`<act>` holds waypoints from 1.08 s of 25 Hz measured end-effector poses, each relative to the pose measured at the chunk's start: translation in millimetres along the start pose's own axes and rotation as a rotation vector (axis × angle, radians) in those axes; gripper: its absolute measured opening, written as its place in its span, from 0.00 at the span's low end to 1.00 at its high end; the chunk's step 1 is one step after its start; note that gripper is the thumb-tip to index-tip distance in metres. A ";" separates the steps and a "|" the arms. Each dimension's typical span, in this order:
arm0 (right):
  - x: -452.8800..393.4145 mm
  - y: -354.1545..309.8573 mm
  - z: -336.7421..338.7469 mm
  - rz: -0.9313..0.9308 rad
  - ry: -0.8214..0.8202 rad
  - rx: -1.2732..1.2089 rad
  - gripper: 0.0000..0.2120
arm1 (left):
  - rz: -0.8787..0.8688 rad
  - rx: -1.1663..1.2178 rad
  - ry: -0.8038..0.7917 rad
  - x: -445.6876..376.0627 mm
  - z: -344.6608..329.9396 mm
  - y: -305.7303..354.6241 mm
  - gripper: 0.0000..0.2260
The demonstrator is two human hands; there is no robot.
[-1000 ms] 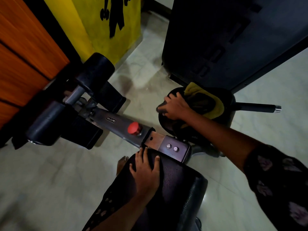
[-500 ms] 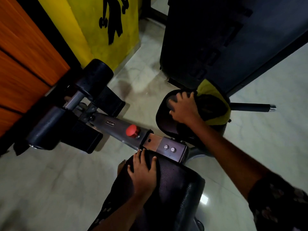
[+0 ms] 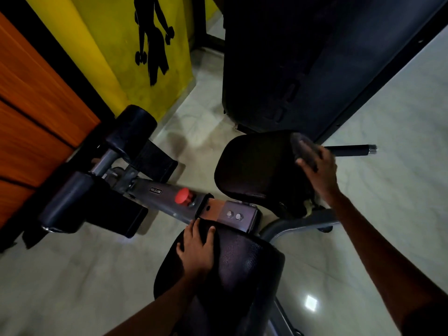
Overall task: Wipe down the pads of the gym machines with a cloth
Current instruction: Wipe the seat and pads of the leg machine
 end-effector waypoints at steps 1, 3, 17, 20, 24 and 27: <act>-9.3 17.0 -1.3 -0.239 0.069 -0.154 0.27 | 0.000 0.000 0.002 -0.8 -0.2 0.5 0.23; -21.8 31.9 -6.0 -0.495 0.132 -0.279 0.31 | 0.003 -0.006 0.011 -1.0 -0.3 0.4 0.23; 9.3 -68.4 -19.7 0.342 -0.068 0.395 0.16 | -0.003 -0.036 0.012 -3.4 -2.1 -1.3 0.24; -43.9 -40.0 -5.4 -0.037 -0.007 0.317 0.17 | -0.024 -0.013 0.010 -5.6 -2.1 -2.7 0.24; -41.1 -43.4 -8.0 -0.145 0.025 0.325 0.23 | -0.041 -0.015 0.026 -8.6 -1.9 -4.5 0.25; -7.3 -60.1 -15.0 -0.094 -0.007 0.348 0.27 | -0.046 -0.007 0.042 -7.3 -4.0 -3.2 0.25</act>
Point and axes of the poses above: each hand's wrist, its own x-axis away from the middle knuckle, its own z-axis out of the back of the hand, y = z × x, the point moved 4 cm from there along -x, towards the middle knuckle, and after that the axes turned 12 degrees about z, right-handed, at the moved point
